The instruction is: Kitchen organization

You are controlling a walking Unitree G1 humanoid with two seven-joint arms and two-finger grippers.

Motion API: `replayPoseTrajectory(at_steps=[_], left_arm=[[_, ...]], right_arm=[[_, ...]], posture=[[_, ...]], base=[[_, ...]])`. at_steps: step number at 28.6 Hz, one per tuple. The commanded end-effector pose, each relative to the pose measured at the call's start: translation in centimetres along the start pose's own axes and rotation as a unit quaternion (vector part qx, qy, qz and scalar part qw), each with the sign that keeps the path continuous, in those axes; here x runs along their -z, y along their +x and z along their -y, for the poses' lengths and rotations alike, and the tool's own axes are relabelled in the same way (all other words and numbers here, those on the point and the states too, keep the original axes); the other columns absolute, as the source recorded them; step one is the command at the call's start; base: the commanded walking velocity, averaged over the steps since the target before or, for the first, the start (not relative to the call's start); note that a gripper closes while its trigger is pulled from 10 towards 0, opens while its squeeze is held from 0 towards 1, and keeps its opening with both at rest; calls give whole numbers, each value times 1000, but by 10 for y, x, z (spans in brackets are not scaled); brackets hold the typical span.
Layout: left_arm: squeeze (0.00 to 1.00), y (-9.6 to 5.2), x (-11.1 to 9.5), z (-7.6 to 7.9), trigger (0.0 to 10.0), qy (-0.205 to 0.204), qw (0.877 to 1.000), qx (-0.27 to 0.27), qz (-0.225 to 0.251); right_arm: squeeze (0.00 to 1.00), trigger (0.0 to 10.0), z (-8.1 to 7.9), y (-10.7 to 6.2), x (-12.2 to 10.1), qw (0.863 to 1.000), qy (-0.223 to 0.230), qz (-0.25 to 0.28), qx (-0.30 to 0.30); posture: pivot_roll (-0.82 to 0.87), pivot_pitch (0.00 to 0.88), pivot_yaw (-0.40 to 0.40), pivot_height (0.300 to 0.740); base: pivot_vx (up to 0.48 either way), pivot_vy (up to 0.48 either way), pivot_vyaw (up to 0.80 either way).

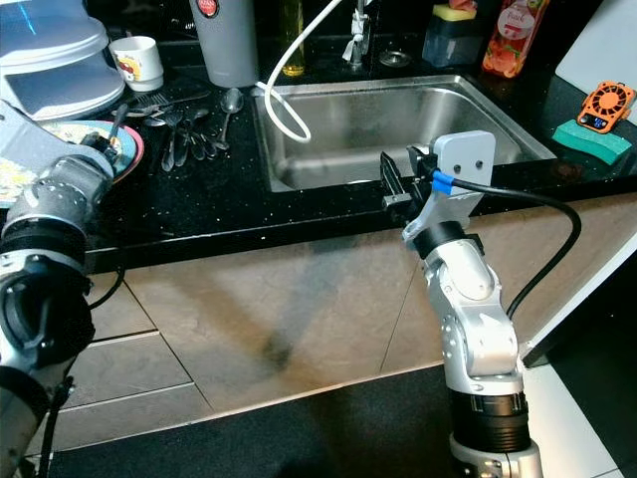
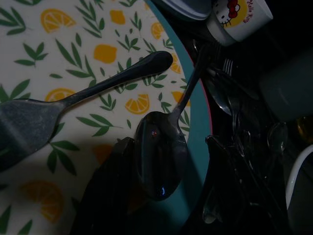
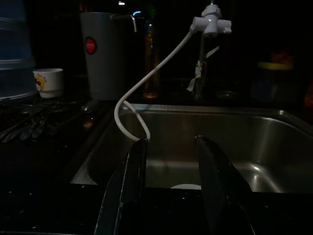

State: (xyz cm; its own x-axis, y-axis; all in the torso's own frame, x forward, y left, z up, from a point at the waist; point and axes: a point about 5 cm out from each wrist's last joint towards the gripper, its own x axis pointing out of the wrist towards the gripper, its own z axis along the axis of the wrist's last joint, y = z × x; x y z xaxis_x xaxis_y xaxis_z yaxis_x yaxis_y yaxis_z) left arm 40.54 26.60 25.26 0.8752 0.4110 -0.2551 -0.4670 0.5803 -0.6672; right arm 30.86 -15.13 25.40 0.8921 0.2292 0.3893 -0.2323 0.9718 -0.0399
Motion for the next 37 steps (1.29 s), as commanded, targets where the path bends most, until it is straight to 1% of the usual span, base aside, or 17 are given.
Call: replayPoseTrajectory(at_steps=[1, 2, 3, 4, 11, 18, 21, 22, 23, 24, 25, 27, 28, 31, 32, 33, 37], left_arm=[[0, 2, 7, -9, 9176, -14, 999, -26, -24], [0, 2, 7, -9, 3020, -16, 999, -28, -25], [0, 2, 7, -9, 3020, -16, 999, -28, -25], [0, 2, 6, -10, 0, -20, 999, -31, -26], [0, 3, 7, -16, 0, -35, 998, -50, -24], [0, 4, 9, -20, 0, 27, 998, -58, 1], [0, 0, -2, -3, 0, 107, 991, -6, 76], [0, 0, -2, -3, 0, 107, 991, -6, 76], [0, -3, -7, 4, 10000, 135, 985, 13, 105], [0, -11, -13, 23, 10000, 184, 966, 74, 165], [0, -11, -13, 23, 10000, 184, 966, 74, 165], [0, -22, -12, 41, 10000, 214, 945, 146, 199], [0, -22, -12, 41, 10000, 214, 945, 146, 199], [0, -46, 3, 55, 10000, 255, 909, 258, 203], [0, -46, 3, 55, 10000, 255, 909, 258, 203], [0, -53, 8, 53, 10000, 279, 897, 276, 203], [0, -85, 47, 36, 10000, 345, 851, 374, 130]], right_arm=[[0, 10000, -1, -3, -2, 1000, -2, 3, 0], [0, 10000, -1, -4, -2, 1000, -3, 3, 1], [0, 10000, -1, -4, -2, 1000, -3, 3, 1], [0, 10000, 0, -4, -2, 1000, -4, 2, 2], [0, 10000, 1, -5, -3, 1000, -4, 3, 5], [0, 10000, 2, -3, -4, 1000, -1, 4, 4], [0, 10000, 2, -3, -4, 1000, 0, 4, 4], [0, 10000, 2, -3, -4, 1000, 0, 4, 4], [0, 10000, 1, -3, -3, 1000, 0, 4, 4], [0, 10000, 2, -4, -3, 1000, 0, 3, 6], [0, 10000, 2, -4, -3, 1000, 0, 3, 6], [0, 10000, 2, -5, -3, 1000, -1, 3, 9], [0, 10000, 2, -5, -3, 1000, -1, 3, 9], [0, 10000, 6, -9, -2, 1000, 0, 0, 28], [0, 10000, 6, -9, -2, 1000, 0, 0, 28], [0, 10000, 8, -11, -1, 999, -3, -1, 36], [0, 10000, 21, -20, 4, 995, -10, -4, 102]], posture=[[28, 75, 41, 740], [28, 75, 41, 740], [28, 75, 41, 740], [28, 75, 41, 740], [24, 70, 38, 740], [30, 75, 34, 740], [30, 75, 34, 740], [30, 75, 34, 740], [30, 75, 34, 740], [25, 76, 35, 740], [25, 76, 35, 740], [20, 76, 37, 740], [20, 76, 37, 740], [12, 74, 40, 740], [12, 74, 40, 740], [11, 75, 38, 740], [25, 76, 31, 740]], base=[[0, 0, 0], [0, 0, 0], [0, 0, 0], [0, 0, 0], [0, 0, 0], [0, 0, 0], [0, 0, 0], [0, 0, 0], [0, 0, 0], [0, 0, 0], [0, 0, 0], [0, 0, 0], [0, 0, 0], [0, 0, 0], [0, 0, 0], [0, 0, 0], [0, 0, 0]])
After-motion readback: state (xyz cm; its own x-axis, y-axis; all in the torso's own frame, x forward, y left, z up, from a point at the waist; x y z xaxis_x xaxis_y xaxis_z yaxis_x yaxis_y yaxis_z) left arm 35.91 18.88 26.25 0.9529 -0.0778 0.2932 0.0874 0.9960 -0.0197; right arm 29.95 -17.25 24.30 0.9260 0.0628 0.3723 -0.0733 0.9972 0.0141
